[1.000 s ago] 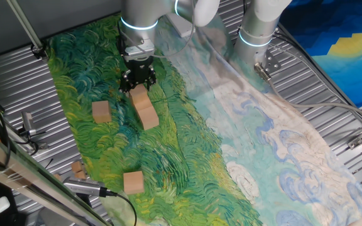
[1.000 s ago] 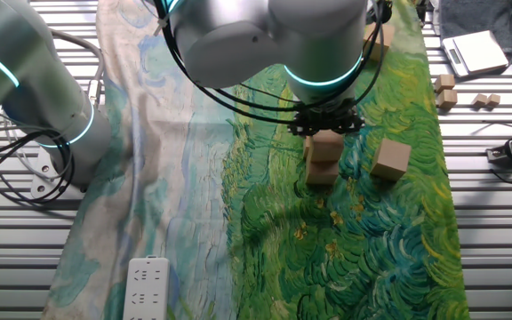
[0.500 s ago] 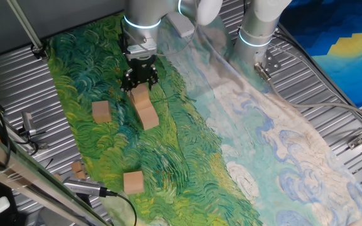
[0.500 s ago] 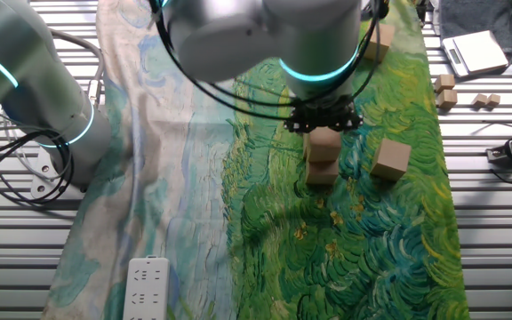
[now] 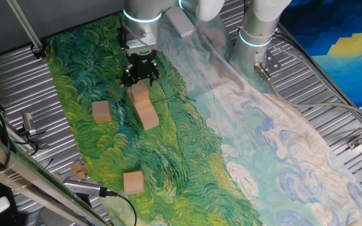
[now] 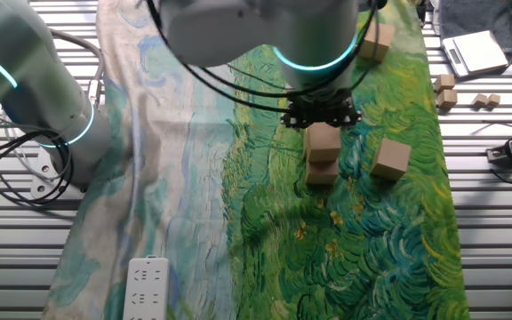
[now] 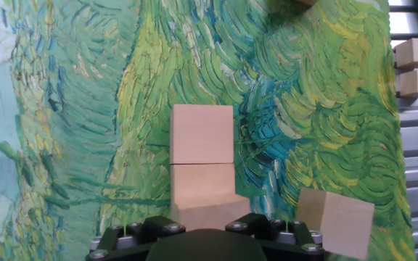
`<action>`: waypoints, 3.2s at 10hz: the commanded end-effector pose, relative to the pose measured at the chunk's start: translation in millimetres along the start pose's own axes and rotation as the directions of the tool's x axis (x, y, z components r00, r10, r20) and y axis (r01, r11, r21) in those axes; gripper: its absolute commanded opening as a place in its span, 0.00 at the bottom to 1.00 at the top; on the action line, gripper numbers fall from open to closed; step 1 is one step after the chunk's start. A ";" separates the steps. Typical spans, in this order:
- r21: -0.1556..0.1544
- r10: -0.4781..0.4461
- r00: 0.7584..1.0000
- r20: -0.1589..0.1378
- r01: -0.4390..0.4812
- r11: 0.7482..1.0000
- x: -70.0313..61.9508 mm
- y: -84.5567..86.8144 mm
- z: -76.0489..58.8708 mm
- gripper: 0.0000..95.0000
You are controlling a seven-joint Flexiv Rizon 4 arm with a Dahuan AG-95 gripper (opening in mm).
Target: Stack the blocks into a pyramid shape
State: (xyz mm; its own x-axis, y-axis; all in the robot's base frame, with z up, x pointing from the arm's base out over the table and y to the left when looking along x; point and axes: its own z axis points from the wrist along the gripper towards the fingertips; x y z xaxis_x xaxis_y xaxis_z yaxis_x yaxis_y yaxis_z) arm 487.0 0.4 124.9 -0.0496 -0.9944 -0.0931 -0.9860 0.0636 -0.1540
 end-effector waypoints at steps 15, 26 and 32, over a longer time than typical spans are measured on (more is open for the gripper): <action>0.027 0.355 0.923 -0.152 -0.355 0.935 -116.3 8.9 -51.1 0.00; 0.043 0.351 0.923 -0.160 -0.349 0.936 -118.2 9.6 -51.6 0.00; 0.005 0.311 0.936 -0.168 -0.314 0.949 -118.2 9.6 -51.6 0.00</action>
State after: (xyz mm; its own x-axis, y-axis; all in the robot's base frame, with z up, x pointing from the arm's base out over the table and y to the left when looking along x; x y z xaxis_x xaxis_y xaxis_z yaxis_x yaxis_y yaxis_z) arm 476.7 114.8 185.3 -0.3732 -0.9272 0.0315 -0.9225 0.3673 -0.1189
